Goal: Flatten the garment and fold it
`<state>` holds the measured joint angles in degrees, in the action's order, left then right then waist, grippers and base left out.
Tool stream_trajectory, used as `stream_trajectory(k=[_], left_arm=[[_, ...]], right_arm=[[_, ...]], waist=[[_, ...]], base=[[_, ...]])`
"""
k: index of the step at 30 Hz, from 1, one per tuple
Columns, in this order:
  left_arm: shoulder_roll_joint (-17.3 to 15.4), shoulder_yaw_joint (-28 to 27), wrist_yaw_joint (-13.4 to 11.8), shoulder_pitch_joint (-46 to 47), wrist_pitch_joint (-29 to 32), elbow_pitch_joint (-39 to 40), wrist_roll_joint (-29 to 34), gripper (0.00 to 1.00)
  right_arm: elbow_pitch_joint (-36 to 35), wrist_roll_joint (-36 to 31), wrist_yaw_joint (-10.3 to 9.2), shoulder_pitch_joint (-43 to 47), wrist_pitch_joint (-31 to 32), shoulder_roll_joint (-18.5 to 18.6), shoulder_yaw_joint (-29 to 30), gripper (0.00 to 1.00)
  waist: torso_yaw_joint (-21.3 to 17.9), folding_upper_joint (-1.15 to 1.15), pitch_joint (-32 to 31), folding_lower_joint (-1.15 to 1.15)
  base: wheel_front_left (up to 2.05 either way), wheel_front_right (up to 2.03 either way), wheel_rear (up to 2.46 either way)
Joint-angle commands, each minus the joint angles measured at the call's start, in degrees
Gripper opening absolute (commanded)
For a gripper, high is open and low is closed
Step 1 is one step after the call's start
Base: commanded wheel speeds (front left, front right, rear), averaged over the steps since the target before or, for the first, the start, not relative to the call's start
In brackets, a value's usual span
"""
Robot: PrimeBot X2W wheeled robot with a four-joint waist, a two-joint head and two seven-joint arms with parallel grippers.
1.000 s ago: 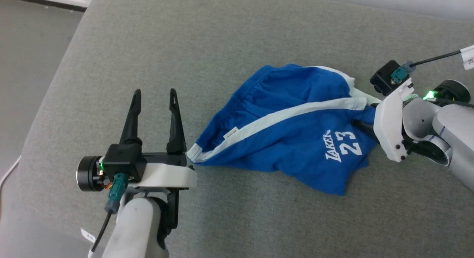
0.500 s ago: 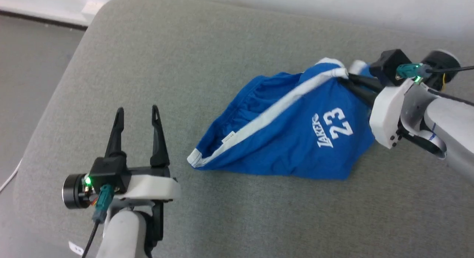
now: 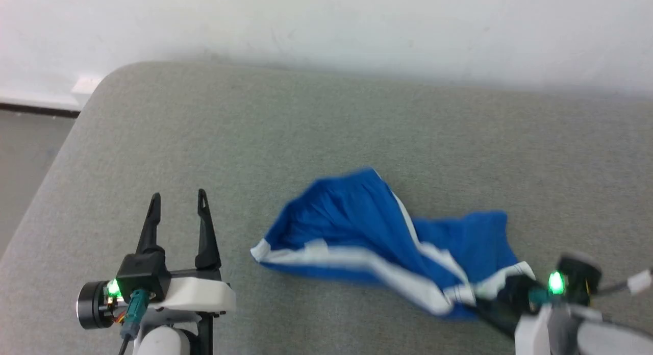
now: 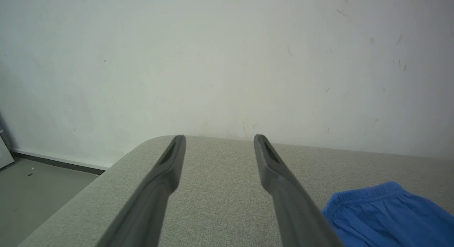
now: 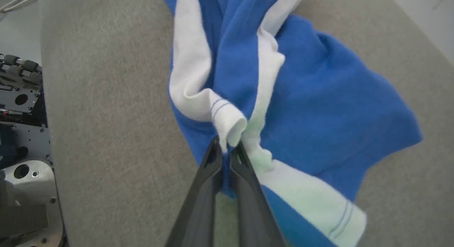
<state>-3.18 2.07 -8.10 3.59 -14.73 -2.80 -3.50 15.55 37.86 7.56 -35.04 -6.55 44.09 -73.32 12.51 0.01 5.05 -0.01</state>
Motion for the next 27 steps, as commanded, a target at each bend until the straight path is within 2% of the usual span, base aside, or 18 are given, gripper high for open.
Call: stream_trajectory(k=[1, 4, 6, 7, 8, 12, 18, 22, 27], left_arm=[[0.27, -0.22, 0.32, -0.63, -0.27, 0.05, 0.39, 1.00], [0.28, -0.35, 0.40, -1.08, -0.27, 0.01, 0.47, 1.00], [0.28, -0.74, 0.45, -1.47, -0.27, -0.14, 0.48, 1.00], [0.28, -0.97, 0.52, -1.73, -0.27, -0.21, 0.53, 1.00], [0.28, -1.17, 0.61, -2.01, -0.27, -0.30, 0.61, 1.00], [0.28, -1.67, 0.80, -3.21, -0.27, -0.51, 1.18, 1.00], [0.25, -1.39, 1.06, -4.16, -0.27, -0.38, 2.27, 1.00], [0.16, -1.07, 0.98, -4.05, -0.27, 0.02, 2.92, 1.00], [0.13, -0.57, 0.94, -3.57, -0.27, 0.39, 3.22, 1.00]], right_arm=[[1.03, -0.17, -0.08, 2.96, -0.44, -0.14, -0.02, 0.00], [4.15, 2.06, -0.08, 10.31, -1.36, -2.18, 0.57, 0.00], [6.64, 1.24, -0.08, 12.83, -2.64, -3.70, 1.68, 0.00], [7.47, 1.58, -0.08, 13.84, -3.54, -4.65, 2.90, 0.38], [7.99, 1.83, -0.08, 14.49, -4.65, -5.57, 4.63, 1.00], [7.32, -0.93, -0.08, 14.89, -6.98, -6.26, 11.06, 1.00], [-0.14, -5.14, -0.08, 14.51, -5.76, -2.13, 20.80, 1.00], [-5.34, -5.73, -0.08, 14.41, -0.50, 1.50, 26.00, 1.00], [-9.08, -1.47, -0.08, 14.36, 12.07, 4.88, 26.28, 1.00]], waist=[[-1.73, -0.01, -1.65, 0.01], [-2.11, -0.01, -1.95, 0.01], [-2.74, -0.01, -2.31, 0.01], [-3.14, -0.01, -2.59, 0.01], [-3.54, -0.01, -2.93, 0.01], [-5.05, -0.01, -4.48, 0.01], [-6.17, -0.01, -5.87, 0.01], [-6.21, -0.01, -5.78, 0.01], [-5.66, -0.01, -4.78, 0.01]], base=[[0.00, 0.00, 0.00], [0.00, 0.00, 0.00], [0.00, 0.00, 0.00], [0.00, 0.00, 0.00], [0.00, 0.00, 0.00], [0.00, 0.00, 0.00], [0.00, 0.00, 0.00], [0.00, 0.00, 0.00], [0.00, 0.00, 0.00]])
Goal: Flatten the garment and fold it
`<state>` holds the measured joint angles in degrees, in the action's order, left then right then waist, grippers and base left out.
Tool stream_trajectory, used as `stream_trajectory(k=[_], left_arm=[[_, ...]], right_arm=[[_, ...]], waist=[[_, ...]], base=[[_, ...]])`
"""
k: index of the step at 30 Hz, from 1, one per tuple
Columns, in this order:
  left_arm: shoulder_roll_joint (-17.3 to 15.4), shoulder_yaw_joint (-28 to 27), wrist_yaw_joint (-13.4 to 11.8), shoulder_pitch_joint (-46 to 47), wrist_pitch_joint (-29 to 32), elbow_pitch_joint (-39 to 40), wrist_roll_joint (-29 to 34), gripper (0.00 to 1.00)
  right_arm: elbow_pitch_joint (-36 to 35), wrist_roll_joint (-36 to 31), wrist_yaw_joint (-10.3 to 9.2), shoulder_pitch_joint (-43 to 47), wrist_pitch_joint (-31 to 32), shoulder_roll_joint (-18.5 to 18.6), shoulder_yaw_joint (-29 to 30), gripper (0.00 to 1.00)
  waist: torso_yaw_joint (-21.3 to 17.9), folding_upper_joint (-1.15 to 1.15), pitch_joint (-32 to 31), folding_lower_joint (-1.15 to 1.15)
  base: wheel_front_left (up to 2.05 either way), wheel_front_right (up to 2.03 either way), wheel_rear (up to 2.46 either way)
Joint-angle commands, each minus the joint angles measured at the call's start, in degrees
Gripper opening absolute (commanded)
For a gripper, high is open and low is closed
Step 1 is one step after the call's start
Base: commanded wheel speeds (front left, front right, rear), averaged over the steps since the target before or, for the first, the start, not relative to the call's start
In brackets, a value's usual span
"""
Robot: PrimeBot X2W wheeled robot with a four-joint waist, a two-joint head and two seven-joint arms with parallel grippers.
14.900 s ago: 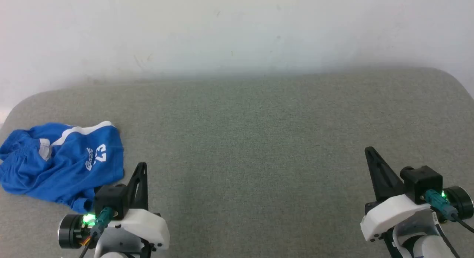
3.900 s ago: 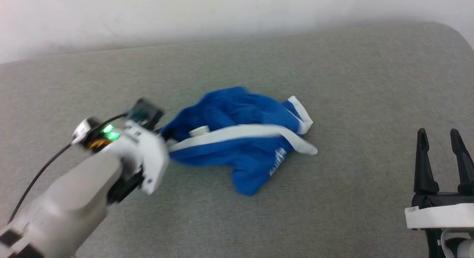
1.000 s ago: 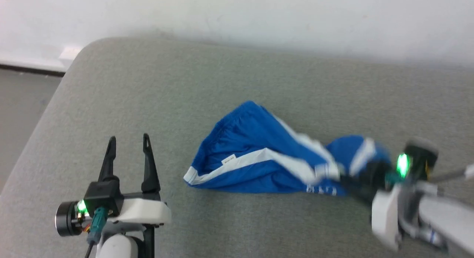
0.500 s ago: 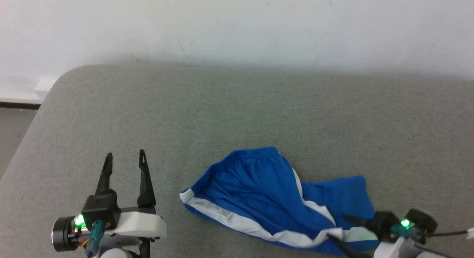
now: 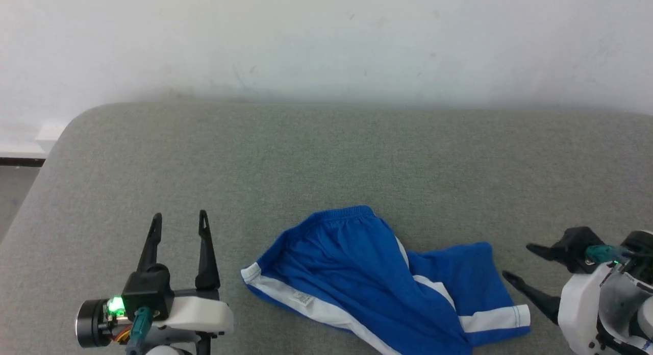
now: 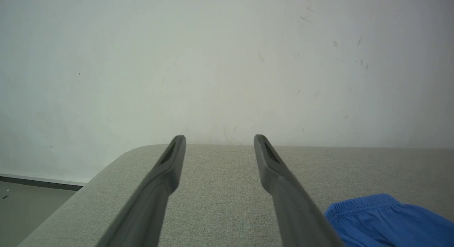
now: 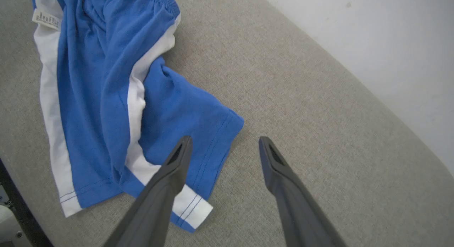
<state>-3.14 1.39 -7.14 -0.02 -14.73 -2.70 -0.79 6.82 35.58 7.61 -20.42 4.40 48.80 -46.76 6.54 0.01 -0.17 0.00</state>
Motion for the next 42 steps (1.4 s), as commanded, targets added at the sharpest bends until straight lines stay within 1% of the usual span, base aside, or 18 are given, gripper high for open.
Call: stream_trajectory(k=[1, 4, 7, 11, 13, 16, 17, 18, 19, 20, 23, 27, 30, 33, 35, 37, 40, 42], left_arm=[[0.09, 0.21, -0.05, 0.23, -0.27, 0.36, 0.51, 1.00], [0.10, 0.70, -0.20, 0.89, -0.27, 0.56, 0.52, 1.00], [0.12, 1.42, -0.49, 1.70, -0.27, 0.62, 0.57, 1.00], [0.14, 2.36, -0.90, 2.75, -0.27, 0.69, 0.90, 1.00], [0.14, 2.50, -1.15, 3.07, -0.27, 0.70, 0.89, 1.00], [0.14, 2.70, -1.45, 3.31, -0.27, 0.62, 0.81, 1.00], [0.14, 2.70, -1.61, 3.24, -0.27, 0.65, 0.78, 1.00], [0.13, 2.67, -1.72, 3.18, -0.27, 0.71, 0.74, 1.00], [0.07, 2.60, -1.80, 3.13, -0.27, 0.76, 0.68, 1.00], [0.07, 2.60, -1.80, 3.13, -0.27, 0.76, 0.68, 1.00], [-0.02, 2.77, -1.85, 3.20, -0.27, 0.80, 0.66, 1.00], [0.03, 3.62, -2.00, 4.48, -0.27, 1.23, 0.46, 1.00], [0.10, 4.90, -2.16, 6.32, -0.27, 1.57, 0.07, 1.00], [0.18, 6.46, -2.65, 8.73, -0.27, 1.95, -0.64, 1.00], [0.21, 7.66, -3.09, 10.41, -0.27, 2.26, -1.29, 1.00], [0.23, 8.97, -3.89, 11.71, -0.27, 2.57, -2.24, 1.00], [0.24, 10.65, -5.11, 13.19, -0.27, 2.85, -3.34, 1.00], [0.24, 11.35, -5.89, 13.72, -0.27, 2.95, -3.73, 1.00]], right_arm=[[-0.53, 2.19, -0.12, -0.55, 3.73, 0.67, -0.58, 1.00], [0.15, 6.92, -0.12, -1.43, 11.01, 0.62, -2.04, 1.00], [2.80, 10.11, -0.12, -2.64, 14.73, -1.18, -3.34, 1.00], [9.85, 10.92, -0.12, -3.60, 15.65, -4.67, -5.62, 1.00], [13.34, 10.71, -0.12, -3.42, 15.68, -6.69, -7.68, 1.00], [15.46, 12.68, -0.12, -2.87, 14.94, -8.91, -10.73, 1.00], [15.21, 13.51, -0.12, -3.18, 14.11, -8.98, -11.59, 0.37], [14.68, 13.72, -0.12, -4.07, 12.59, -8.55, -12.10, 0.00], [14.36, 13.91, -0.12, -5.24, 10.99, -7.89, -12.06, 0.00], [14.36, 13.91, -0.12, -5.24, 10.99, -7.89, -12.06, 0.00], [12.27, 16.50, -0.12, -9.13, 6.93, -6.11, -10.28, 0.00], [9.47, 18.62, -0.12, -17.03, 2.83, -3.29, -5.49, 0.00], [10.80, 18.82, -0.12, -23.53, 2.10, -2.64, -2.30, 0.00], [15.47, 19.75, -0.12, -29.36, 3.17, -3.89, 0.15, 0.00], [20.52, 18.50, -0.12, -33.23, 3.62, -4.86, 0.94, 0.00], [26.48, 17.17, -0.12, -36.11, 4.29, -6.74, 1.45, 0.00], [34.68, 13.79, -0.12, -38.60, 6.14, -9.49, -0.20, 0.00], [38.82, 12.03, -0.12, -38.98, 7.25, -11.20, -2.06, 0.00]], waist=[[0.47, -0.01, 0.75, 0.00], [1.21, -0.01, 1.92, 0.00], [2.13, -0.01, 3.31, 0.00], [3.39, -0.01, 5.06, 0.00], [3.83, -0.01, 5.66, 0.00], [4.33, -0.01, 6.09, 0.00], [4.37, -0.01, 6.19, 0.00], [4.36, -0.01, 6.27, 0.00], [4.32, -0.01, 6.34, 0.00], [4.32, -0.01, 6.34, 0.00], [4.53, -0.01, 6.56, 0.00], [5.67, -0.01, 8.08, 0.00], [7.24, -0.01, 10.21, 0.00], [9.17, -0.01, 13.07, 0.00], [10.59, -0.01, 15.21, 0.00], [11.77, -0.01, 17.01, 0.00], [13.25, -0.01, 19.16, 0.00], [13.70, -0.01, 19.99, 0.00]], base=[[0.00, 0.00, 0.00], [0.00, 0.00, 0.00], [0.00, 0.00, 0.00], [0.00, 0.00, 0.00], [0.00, 0.00, 0.00], [0.00, 0.00, 0.00], [0.00, 0.00, 0.00], [0.00, 0.00, 0.00], [0.00, 0.00, 0.00], [0.00, 0.00, 0.00], [0.00, 0.00, 0.00], [0.00, 0.00, 0.00], [0.00, 0.00, 0.00], [0.00, 0.00, 0.00], [0.00, 0.00, 0.00], [0.00, 0.00, 0.00], [0.00, 0.00, 0.00], [0.00, 0.00, 0.00]])
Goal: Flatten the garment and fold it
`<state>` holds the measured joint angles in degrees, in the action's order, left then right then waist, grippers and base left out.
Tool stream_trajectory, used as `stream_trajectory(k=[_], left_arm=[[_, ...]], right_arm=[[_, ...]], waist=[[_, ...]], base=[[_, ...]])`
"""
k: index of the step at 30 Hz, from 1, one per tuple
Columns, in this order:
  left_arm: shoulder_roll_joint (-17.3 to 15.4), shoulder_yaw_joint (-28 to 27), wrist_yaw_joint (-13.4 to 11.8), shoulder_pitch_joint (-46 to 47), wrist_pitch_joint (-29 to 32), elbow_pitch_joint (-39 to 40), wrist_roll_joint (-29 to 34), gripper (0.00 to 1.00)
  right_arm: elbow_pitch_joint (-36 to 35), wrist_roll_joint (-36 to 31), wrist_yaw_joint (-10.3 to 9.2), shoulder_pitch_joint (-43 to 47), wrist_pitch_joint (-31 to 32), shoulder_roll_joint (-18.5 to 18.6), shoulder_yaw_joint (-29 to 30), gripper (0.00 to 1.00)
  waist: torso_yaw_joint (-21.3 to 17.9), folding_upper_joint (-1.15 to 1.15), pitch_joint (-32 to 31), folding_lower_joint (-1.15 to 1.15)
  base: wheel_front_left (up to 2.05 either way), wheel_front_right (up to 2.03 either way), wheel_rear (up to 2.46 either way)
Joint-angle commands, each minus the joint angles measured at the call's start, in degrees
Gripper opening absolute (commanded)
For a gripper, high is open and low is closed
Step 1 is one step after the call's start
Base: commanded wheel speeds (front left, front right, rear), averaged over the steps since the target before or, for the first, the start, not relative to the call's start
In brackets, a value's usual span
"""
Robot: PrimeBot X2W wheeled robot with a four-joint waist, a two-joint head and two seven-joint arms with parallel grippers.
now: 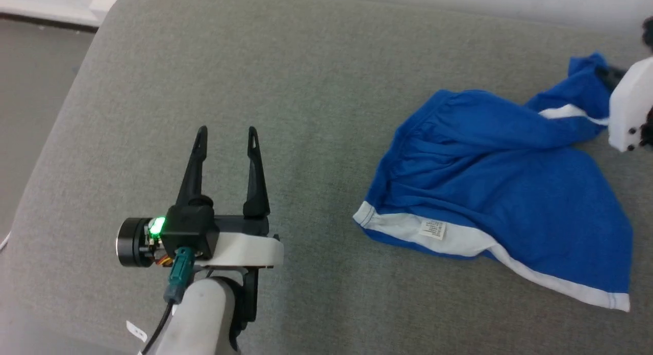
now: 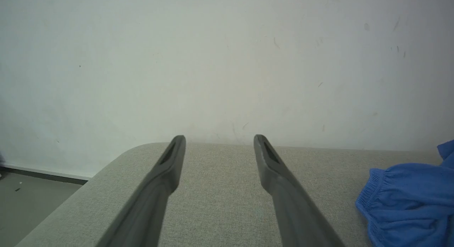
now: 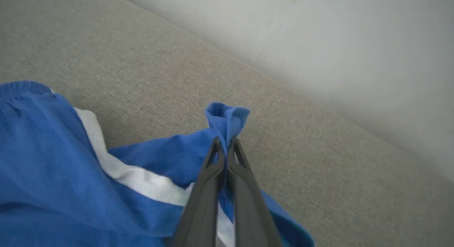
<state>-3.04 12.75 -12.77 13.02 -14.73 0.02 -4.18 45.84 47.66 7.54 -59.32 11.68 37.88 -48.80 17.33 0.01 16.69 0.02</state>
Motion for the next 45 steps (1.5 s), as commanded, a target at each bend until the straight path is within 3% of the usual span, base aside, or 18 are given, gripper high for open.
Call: stream_trajectory(k=[1, 4, 5, 6, 7, 8, 13, 18, 26, 32, 35, 38, 45], left_arm=[[0.15, 0.19, -0.59, 0.81, -0.27, 0.22, -0.41, 1.00], [0.15, 0.48, -1.23, 0.84, -0.27, -0.09, -0.37, 1.00], [0.15, 0.33, -1.37, 0.67, -0.27, -0.24, -0.20, 1.00], [0.15, 0.06, -1.42, 0.44, -0.27, -0.41, 0.06, 1.00], [0.15, -0.22, -1.27, 0.20, -0.27, -0.61, 0.40, 1.00], [0.15, -0.53, -1.04, -0.06, -0.27, -0.83, 0.71, 1.00], [-0.44, -2.66, -0.24, -2.05, -0.27, -1.61, 1.71, 1.00], [-1.21, -4.42, 0.29, -5.17, -0.27, -1.73, 2.16, 1.00], [-1.48, -5.17, 1.17, -8.16, -0.27, -1.74, 2.85, 1.00], [-1.68, -5.68, 1.49, -8.78, -0.27, -1.74, 3.12, 1.00], [-1.55, -5.52, 1.60, -8.61, -0.27, -1.76, 3.17, 1.00], [-1.38, -5.29, 1.76, -8.21, -0.27, -1.91, 3.14, 1.00], [-1.18, -4.86, 2.26, -6.55, -0.27, -2.13, 3.34, 1.00]], right_arm=[[1.65, -0.24, -0.05, 0.10, 0.39, -1.25, -0.65, 0.00], [5.13, 1.15, -0.05, 1.37, 1.37, -3.47, -2.11, 0.03], [5.87, 1.46, -0.05, 1.64, 1.21, -3.92, -2.54, 0.13], [6.16, 1.80, -0.05, 1.83, 0.83, -4.22, -3.03, 0.32], [6.34, 2.20, -0.05, 1.89, 0.14, -4.32, -3.33, 0.61], [6.27, 2.24, -0.05, 1.79, -0.99, -4.14, -3.75, 1.00], [3.40, 0.72, -0.05, 1.05, -7.30, -1.38, -6.88, 1.00], [-6.41, 1.72, -0.05, 0.87, -7.74, 3.61, -10.92, 1.00], [-30.31, 10.66, -0.05, 3.74, 6.59, 16.85, -17.62, 1.00], [-40.14, 14.58, -0.05, 7.10, 18.43, 23.24, -21.06, 1.00], [-40.83, 17.31, -0.05, 10.17, 20.49, 23.28, -21.50, 1.00], [-38.54, 19.30, -0.05, 13.09, 19.28, 20.87, -20.99, 1.00], [-27.20, 22.25, -0.05, 19.80, 13.80, 10.10, -19.69, 1.00]], waist=[[2.93, -0.01, 3.31, -0.02], [2.58, -0.01, 3.21, -0.02], [2.16, -0.01, 2.89, -0.02], [1.65, -0.01, 2.47, -0.02], [1.11, -0.01, 1.95, -0.02], [0.55, -0.01, 1.29, -0.02], [-2.64, -0.01, -2.82, -0.02], [-6.02, -0.01, -6.71, -0.02], [-8.79, -0.01, -9.93, -0.02], [-9.74, -0.01, -10.62, -0.02], [-9.86, -0.01, -10.37, -0.02], [-9.84, -0.01, -9.86, -0.02], [-9.36, -0.01, -8.16, -0.02]], base=[[0.00, 0.00, 0.00], [0.00, 0.00, 0.00], [0.00, 0.00, 0.00], [0.00, 0.00, 0.00], [0.00, 0.00, 0.00], [0.00, 0.00, 0.00], [0.00, 0.00, 0.00], [0.00, 0.00, 0.00], [0.00, 0.00, 0.00], [0.00, 0.00, 0.00], [0.00, 0.00, 0.00], [0.00, 0.00, 0.00], [0.00, 0.00, 0.00]])
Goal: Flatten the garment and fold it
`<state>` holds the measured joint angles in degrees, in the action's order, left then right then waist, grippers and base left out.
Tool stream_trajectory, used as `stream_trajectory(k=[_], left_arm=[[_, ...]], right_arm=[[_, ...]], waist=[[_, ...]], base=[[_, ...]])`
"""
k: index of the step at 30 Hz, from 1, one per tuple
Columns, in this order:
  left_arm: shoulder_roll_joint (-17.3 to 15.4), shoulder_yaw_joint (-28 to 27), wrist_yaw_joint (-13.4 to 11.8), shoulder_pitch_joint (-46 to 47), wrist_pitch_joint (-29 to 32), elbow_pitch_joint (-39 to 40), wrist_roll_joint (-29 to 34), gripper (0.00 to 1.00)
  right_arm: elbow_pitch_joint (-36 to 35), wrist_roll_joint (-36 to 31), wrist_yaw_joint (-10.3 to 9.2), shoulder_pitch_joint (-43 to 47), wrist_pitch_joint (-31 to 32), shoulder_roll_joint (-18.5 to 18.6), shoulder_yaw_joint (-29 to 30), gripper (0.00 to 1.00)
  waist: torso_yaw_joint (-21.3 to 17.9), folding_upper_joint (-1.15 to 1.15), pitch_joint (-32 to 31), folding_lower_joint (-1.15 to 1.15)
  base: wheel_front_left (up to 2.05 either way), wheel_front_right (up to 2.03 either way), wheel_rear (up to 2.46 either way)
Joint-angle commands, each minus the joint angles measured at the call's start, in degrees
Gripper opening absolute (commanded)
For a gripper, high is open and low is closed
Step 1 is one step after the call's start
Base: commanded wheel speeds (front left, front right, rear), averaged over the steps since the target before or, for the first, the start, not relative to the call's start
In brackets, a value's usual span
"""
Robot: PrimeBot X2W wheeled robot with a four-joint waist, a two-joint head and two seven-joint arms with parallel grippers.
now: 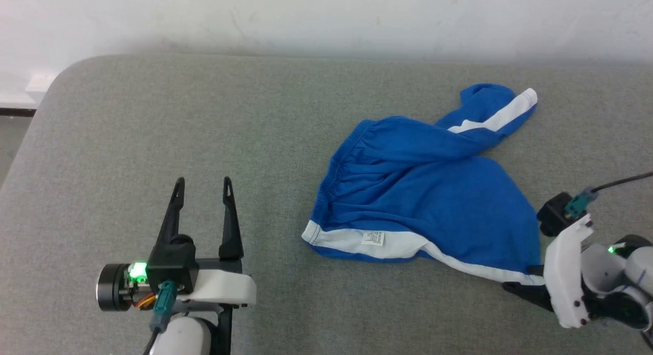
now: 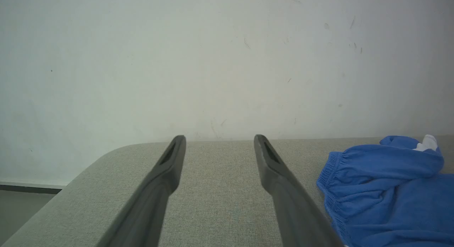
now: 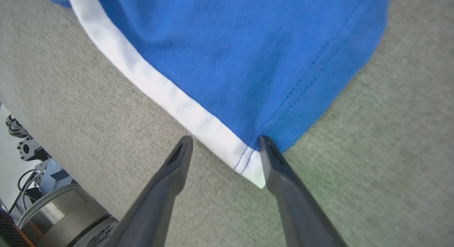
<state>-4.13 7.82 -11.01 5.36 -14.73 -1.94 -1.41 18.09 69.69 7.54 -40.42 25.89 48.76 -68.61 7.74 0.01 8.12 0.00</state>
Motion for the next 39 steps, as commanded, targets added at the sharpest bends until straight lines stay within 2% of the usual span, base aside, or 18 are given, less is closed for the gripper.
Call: stream_trajectory(k=[1, 4, 5, 6, 10, 13, 16, 18, 20, 23, 24, 26, 27, 33, 39], left_arm=[[-0.09, 0.11, 0.59, 1.35, -0.27, -0.24, 0.62, 1.00], [-0.15, 0.08, 0.70, 1.92, -0.27, -0.40, 0.75, 1.00], [-0.26, 0.05, 0.76, 2.15, -0.27, -0.30, 0.82, 1.00], [-0.42, -0.02, 0.81, 2.33, -0.27, -0.21, 0.87, 1.00], [-1.99, -0.59, 1.66, 3.39, -0.27, 0.17, 0.95, 1.00], [-3.72, -0.81, 3.39, 5.50, -0.27, 0.39, 0.75, 1.00], [-6.31, -0.13, 7.08, 8.76, -0.27, -2.17, 0.49, 1.00], [-8.11, 1.59, 11.03, 11.26, -0.03, -5.75, 0.22, 1.00], [-9.86, 3.27, 14.76, 14.55, 1.82, -8.95, -0.16, 1.00], [-12.27, 7.68, 17.64, 19.00, 8.47, -12.07, -0.45, 1.00], [-12.27, 7.68, 17.64, 19.00, 8.47, -12.07, -0.45, 1.00], [-13.96, 13.81, 18.40, 21.92, 16.06, -13.26, -3.17, 1.00], [-13.96, 13.81, 18.40, 21.92, 16.06, -13.26, -3.17, 1.00], [-20.87, 32.42, 18.48, 27.24, 30.77, -11.27, -17.68, 1.00], [-25.90, 43.79, 18.49, 32.82, 41.44, -9.07, -29.79, 1.00]], right_arm=[[2.02, -0.45, -0.05, 1.52, -0.70, -1.91, -0.29, 1.00], [5.23, -1.08, -0.05, 3.56, -1.49, -4.79, -1.20, 1.00], [5.63, -1.15, -0.05, 3.84, -2.47, -5.36, -1.17, 0.91], [5.95, -1.69, -0.05, 3.85, -4.08, -5.68, -0.98, 0.00], [5.38, -3.17, -0.05, 3.52, -9.36, -5.30, -0.27, 0.00], [3.08, -3.80, -0.05, 3.38, -12.41, -3.40, 0.57, 0.00], [-0.08, -4.58, -0.05, 3.76, -14.49, -0.86, 1.12, 0.00], [-1.94, -5.01, -0.05, 4.22, -15.33, 0.66, 1.66, 0.00], [-3.36, -5.59, -0.05, 4.71, -15.63, 1.69, 2.15, 0.00], [-4.40, -6.69, -0.05, 5.44, -15.64, 2.30, 2.97, 0.00], [-4.40, -6.69, -0.05, 5.44, -15.64, 2.30, 2.97, 0.00], [-4.66, -7.59, -0.05, 6.27, -15.76, 1.66, 4.00, 0.00], [-4.66, -7.59, -0.05, 6.27, -15.76, 1.66, 4.00, 0.00], [-4.90, -9.75, -0.05, 7.11, -15.52, 0.26, 5.60, 0.00], [-5.04, -11.78, -0.05, 6.51, -15.13, -1.01, 7.08, 0.00]], waist=[[0.33, -0.01, 0.61, 0.00], [0.42, -0.01, 0.91, 0.00], [0.37, -0.01, 0.88, 0.00], [0.23, -0.01, 0.75, 0.00], [-0.93, -0.01, -0.71, 0.00], [-1.56, -0.01, -2.02, 0.00], [-2.07, -0.01, -2.92, 0.00], [-2.43, -0.01, -3.35, 0.00], [-2.91, -0.01, -3.56, 0.00], [-3.56, -0.01, -3.52, 0.00], [-3.56, -0.01, -3.52, 0.00], [-4.17, -0.01, -3.22, 0.00], [-4.17, -0.01, -3.22, 0.00], [-5.57, -0.01, -1.87, 0.00], [-7.18, -0.01, 0.67, 0.00]], base=[[0.00, 0.00, 0.00], [0.00, 0.00, 0.00], [0.00, 0.00, 0.00], [0.00, 0.00, 0.00], [0.00, 0.00, 0.00], [0.00, 0.00, 0.00], [0.00, 0.00, 0.00], [0.00, 0.00, 0.00], [0.00, 0.00, 0.00], [0.00, 0.00, 0.00], [0.00, 0.00, 0.00], [0.00, 0.00, 0.00], [0.00, 0.00, 0.00], [0.00, 0.00, 0.00], [0.00, 0.00, 0.00]])
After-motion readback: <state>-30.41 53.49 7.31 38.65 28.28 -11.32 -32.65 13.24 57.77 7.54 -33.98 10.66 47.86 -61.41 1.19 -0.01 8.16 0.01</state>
